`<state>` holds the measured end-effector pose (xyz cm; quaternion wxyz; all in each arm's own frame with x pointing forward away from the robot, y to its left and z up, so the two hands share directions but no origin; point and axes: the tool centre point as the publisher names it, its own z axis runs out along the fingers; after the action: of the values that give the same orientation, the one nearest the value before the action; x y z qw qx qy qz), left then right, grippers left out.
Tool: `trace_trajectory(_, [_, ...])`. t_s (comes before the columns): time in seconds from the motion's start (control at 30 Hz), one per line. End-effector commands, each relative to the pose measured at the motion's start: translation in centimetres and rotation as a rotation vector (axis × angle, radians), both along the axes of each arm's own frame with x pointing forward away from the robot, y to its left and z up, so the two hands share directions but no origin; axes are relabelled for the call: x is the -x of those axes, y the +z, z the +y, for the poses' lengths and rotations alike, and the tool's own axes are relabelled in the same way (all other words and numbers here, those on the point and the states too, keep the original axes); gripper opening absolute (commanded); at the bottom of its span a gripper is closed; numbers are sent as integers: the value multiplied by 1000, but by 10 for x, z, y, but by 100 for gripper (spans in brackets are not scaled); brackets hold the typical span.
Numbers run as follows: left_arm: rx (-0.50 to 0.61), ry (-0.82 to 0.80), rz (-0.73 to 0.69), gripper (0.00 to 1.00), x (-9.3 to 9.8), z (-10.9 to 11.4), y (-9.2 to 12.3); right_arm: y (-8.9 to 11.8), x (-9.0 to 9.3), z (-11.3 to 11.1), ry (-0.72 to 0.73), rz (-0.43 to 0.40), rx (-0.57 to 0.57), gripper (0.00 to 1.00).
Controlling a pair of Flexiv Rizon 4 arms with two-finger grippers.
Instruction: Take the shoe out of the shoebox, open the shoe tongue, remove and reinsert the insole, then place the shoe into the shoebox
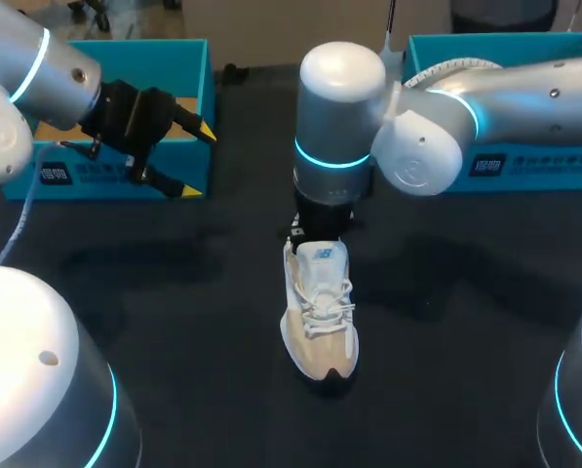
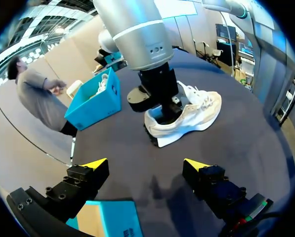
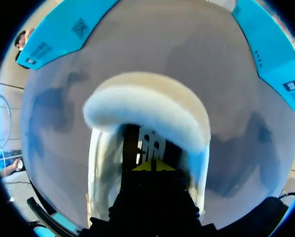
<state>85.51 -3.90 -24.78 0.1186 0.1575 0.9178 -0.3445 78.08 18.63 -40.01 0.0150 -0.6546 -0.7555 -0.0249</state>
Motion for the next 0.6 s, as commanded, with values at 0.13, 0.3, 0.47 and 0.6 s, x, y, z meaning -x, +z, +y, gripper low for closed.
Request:
trace_trajectory(0.13, [-3,1,-1,100,1,0,0,24,-12,4,2,-99,30,0])
trace_trajectory(0.3, [-3,1,-1,100,1,0,0,3,-27,10,-15,-169,45,0])
trace_trajectory(0.47, [-3,1,-1,100,1,0,0,-15,-28,15,-26,-247,80,0])
trace_trajectory(0.6, [-3,1,-1,100,1,0,0,-26,-21,16,-28,-226,90,0])
